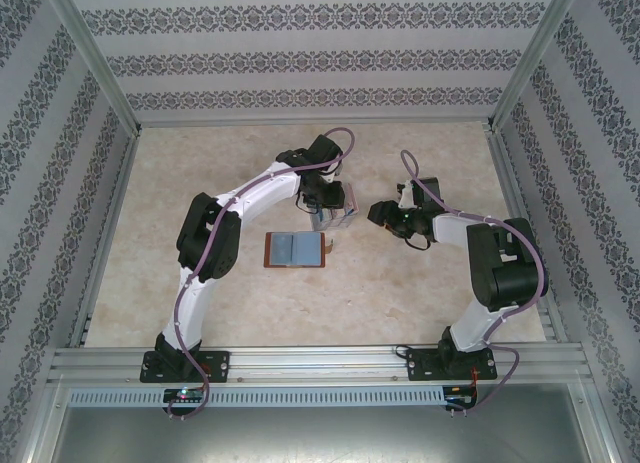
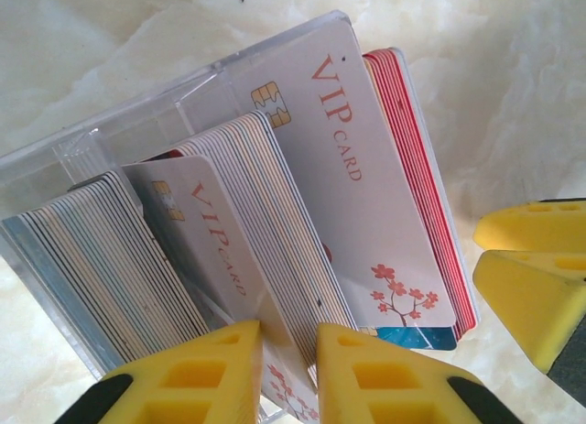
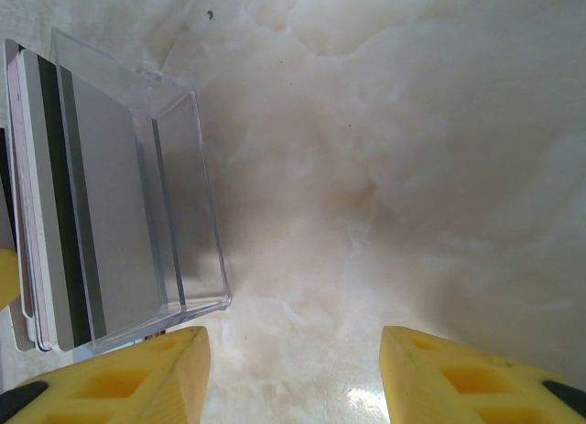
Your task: Put the credit cards into the card holder
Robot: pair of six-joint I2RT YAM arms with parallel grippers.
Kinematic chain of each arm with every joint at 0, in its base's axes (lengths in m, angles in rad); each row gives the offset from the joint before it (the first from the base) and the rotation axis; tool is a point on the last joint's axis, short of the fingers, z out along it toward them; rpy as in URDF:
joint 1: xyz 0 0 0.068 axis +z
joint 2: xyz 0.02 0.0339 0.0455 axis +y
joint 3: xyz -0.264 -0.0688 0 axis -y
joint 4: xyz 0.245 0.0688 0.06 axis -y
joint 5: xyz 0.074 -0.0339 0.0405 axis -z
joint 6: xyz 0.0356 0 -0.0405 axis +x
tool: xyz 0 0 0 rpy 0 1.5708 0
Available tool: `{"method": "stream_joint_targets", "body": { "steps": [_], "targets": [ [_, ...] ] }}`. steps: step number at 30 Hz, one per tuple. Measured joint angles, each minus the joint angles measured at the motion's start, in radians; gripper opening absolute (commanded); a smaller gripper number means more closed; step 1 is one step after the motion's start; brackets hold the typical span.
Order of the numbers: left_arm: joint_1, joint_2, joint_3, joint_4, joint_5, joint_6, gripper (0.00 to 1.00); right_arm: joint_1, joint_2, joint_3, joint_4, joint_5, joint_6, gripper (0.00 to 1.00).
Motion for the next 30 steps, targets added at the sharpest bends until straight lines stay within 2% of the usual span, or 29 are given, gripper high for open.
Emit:
{"method": "stream_joint_targets", "body": {
  "steps": [22, 30],
  "targets": [
    [0.000, -0.056, -0.002, -0.017, -0.039, -0.001, 0.02, 0.000, 0.011, 0.001, 0.000, -0.004, 0.000, 0.52],
    [0.005, -0.130, -0.007, -0.063, -0.071, -0.007, 0.00, 0.000, -0.043, -0.016, -0.008, 0.074, -0.005, 0.52]
  ]
}}
